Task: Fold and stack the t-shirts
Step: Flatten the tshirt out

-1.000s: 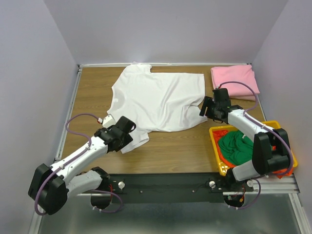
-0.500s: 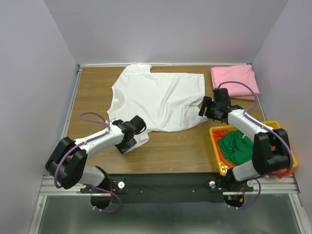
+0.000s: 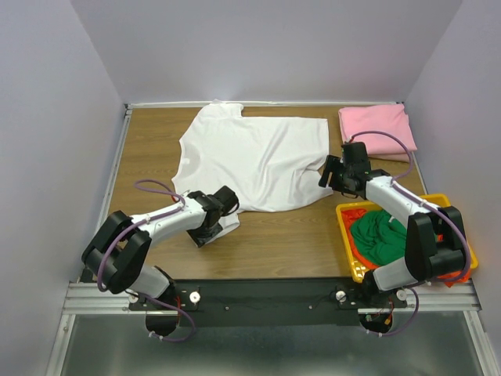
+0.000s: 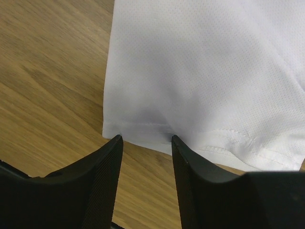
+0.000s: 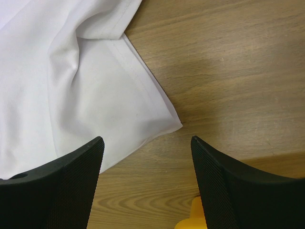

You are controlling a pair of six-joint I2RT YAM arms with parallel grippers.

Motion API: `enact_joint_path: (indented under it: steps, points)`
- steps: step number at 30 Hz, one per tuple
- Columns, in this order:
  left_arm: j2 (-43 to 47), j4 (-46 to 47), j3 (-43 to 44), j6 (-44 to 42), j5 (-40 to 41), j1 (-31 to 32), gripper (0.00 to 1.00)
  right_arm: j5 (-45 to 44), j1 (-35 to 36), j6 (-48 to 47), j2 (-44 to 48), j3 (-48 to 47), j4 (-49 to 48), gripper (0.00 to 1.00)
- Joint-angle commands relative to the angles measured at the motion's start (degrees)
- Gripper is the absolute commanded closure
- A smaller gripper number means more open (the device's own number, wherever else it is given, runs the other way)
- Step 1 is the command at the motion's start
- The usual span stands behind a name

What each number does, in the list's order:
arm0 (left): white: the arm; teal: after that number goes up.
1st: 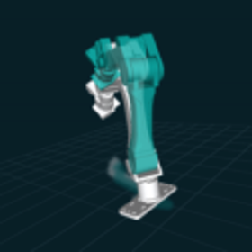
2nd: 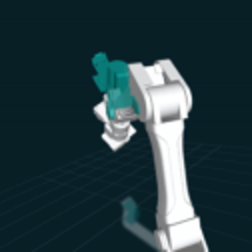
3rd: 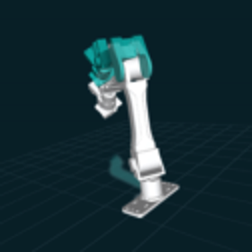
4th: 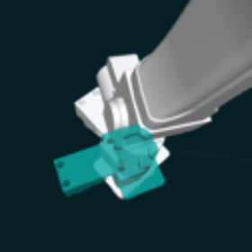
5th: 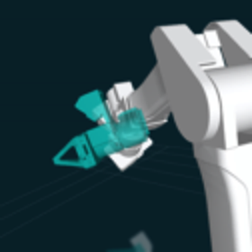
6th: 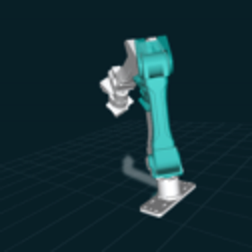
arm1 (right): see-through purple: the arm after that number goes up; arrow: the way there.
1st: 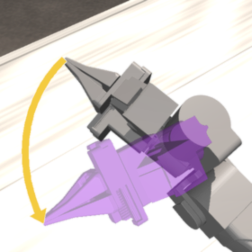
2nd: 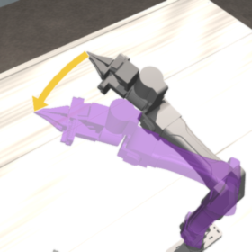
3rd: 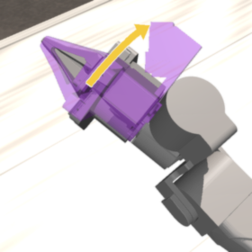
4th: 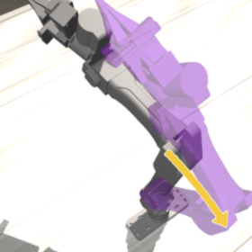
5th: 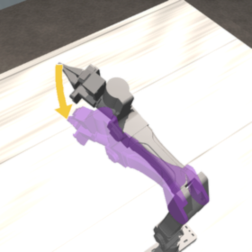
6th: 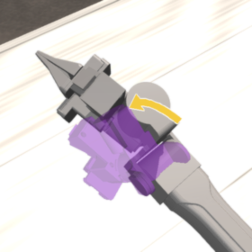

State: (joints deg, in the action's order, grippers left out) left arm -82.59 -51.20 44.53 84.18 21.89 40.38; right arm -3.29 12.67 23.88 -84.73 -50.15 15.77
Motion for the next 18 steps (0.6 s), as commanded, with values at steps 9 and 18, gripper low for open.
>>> enact_joint_path:
  steps: [9,18]
  points:
    - [-1.09,4.44,-2.78,1.34,0.26,0.58,0.78,0.04,-0.36,-1.03,1.32,1.20,-1.01,0.20]
    - [0.41,5.06,-3.49,0.02,-1.76,0.66,1.00,-0.05,-0.36,-1.03,1.32,1.37,-1.09,0.20]
